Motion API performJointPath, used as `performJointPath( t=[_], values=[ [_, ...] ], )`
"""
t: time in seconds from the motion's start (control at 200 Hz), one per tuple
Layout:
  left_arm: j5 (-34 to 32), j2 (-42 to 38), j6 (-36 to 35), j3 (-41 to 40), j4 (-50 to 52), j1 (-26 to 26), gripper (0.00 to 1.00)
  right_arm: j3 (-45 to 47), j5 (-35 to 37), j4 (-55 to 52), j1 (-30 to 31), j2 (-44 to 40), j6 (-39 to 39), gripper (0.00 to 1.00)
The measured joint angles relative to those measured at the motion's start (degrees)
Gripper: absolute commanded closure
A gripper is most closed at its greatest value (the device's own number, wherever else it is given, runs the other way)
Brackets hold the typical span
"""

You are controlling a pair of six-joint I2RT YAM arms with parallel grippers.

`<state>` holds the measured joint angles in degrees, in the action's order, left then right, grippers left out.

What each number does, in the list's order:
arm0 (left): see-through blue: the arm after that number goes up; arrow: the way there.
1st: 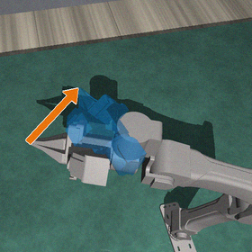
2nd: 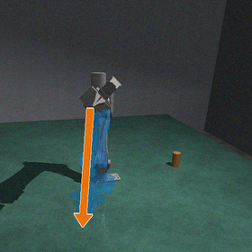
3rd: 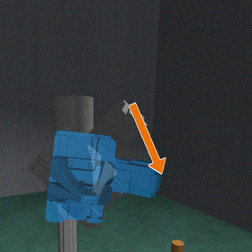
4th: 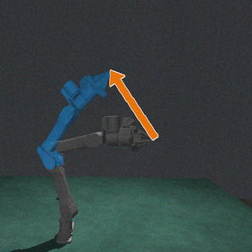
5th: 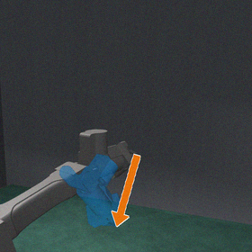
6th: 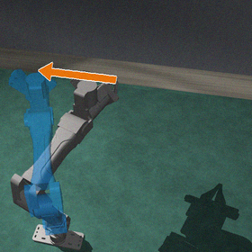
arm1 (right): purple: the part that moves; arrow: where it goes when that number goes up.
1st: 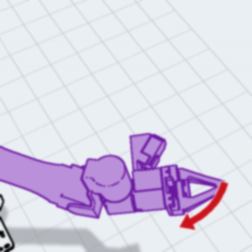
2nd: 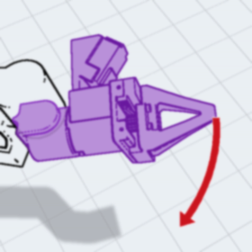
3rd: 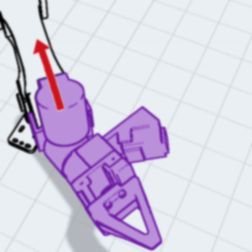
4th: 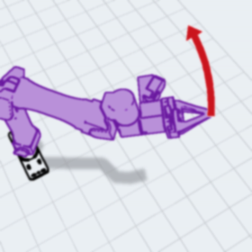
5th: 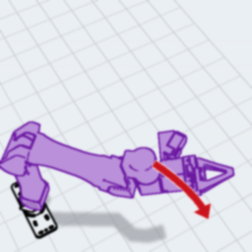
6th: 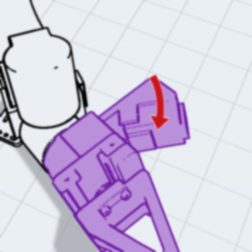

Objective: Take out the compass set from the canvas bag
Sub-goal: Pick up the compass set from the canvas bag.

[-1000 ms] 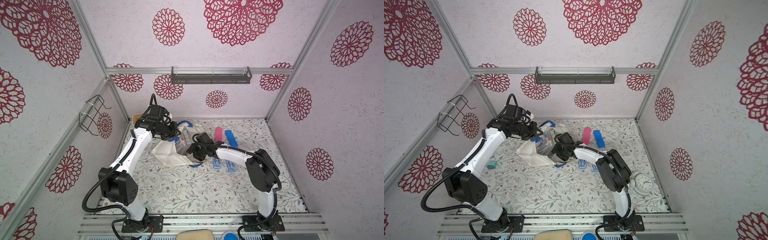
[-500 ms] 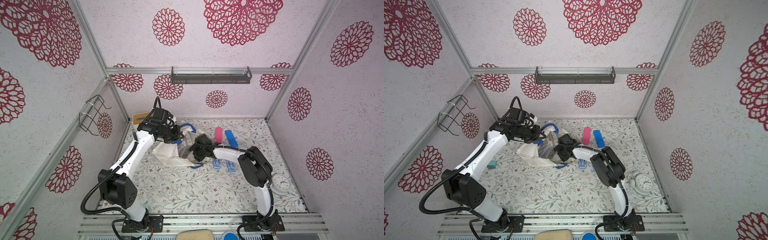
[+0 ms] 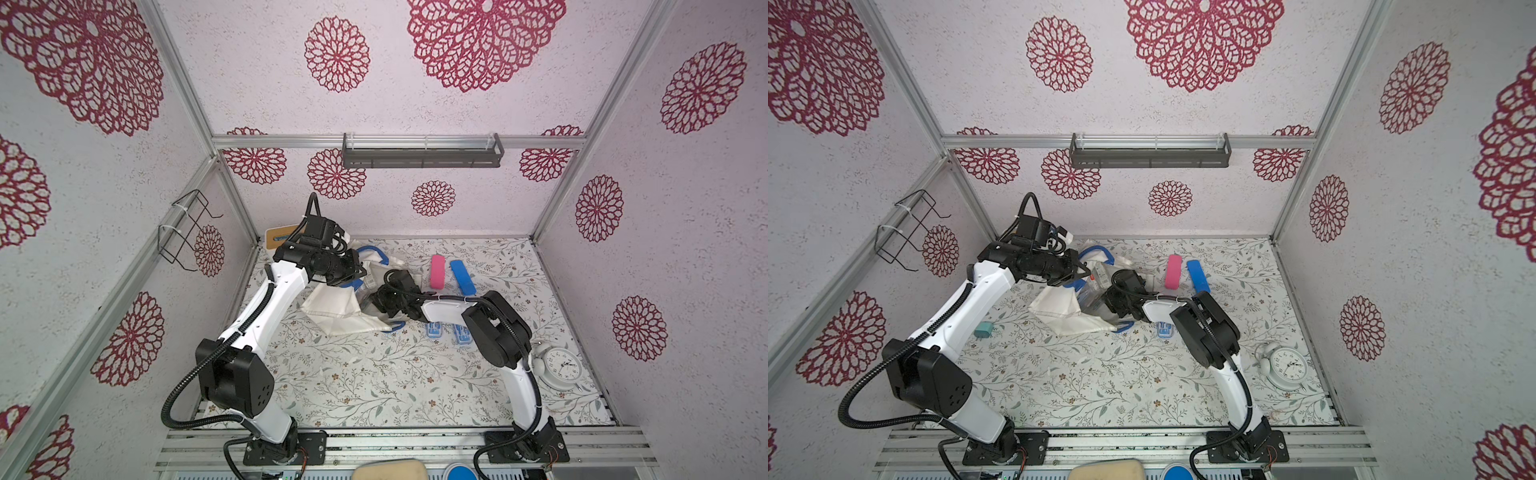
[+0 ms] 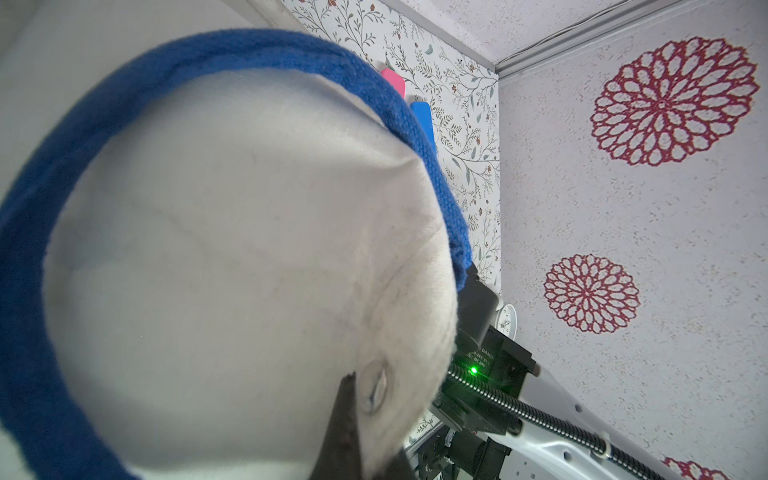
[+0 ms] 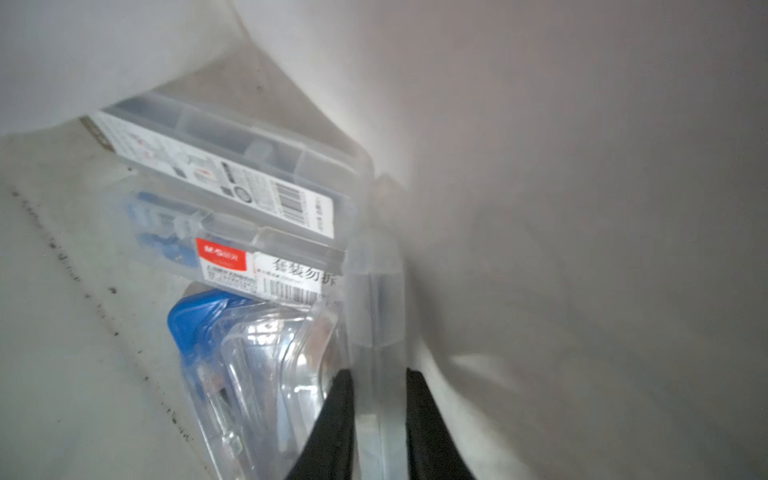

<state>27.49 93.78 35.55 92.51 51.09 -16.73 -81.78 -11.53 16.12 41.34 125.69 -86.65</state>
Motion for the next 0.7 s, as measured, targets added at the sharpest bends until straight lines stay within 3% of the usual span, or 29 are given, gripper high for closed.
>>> performJointPath(
  t=[0.215,0.7],
  values=[
    [0.2,0.0,-0.2,0.0,0.1,1.1,1.00,2.0,-1.3,0.9,-0.2,-1.4,2.7,0.86],
    [0.9,0.0,-0.2,1.0,-0.7,4.6,1.00,4.4,-4.0,-4.4,-2.5,-15.5,12.9,0.86]
  ],
)
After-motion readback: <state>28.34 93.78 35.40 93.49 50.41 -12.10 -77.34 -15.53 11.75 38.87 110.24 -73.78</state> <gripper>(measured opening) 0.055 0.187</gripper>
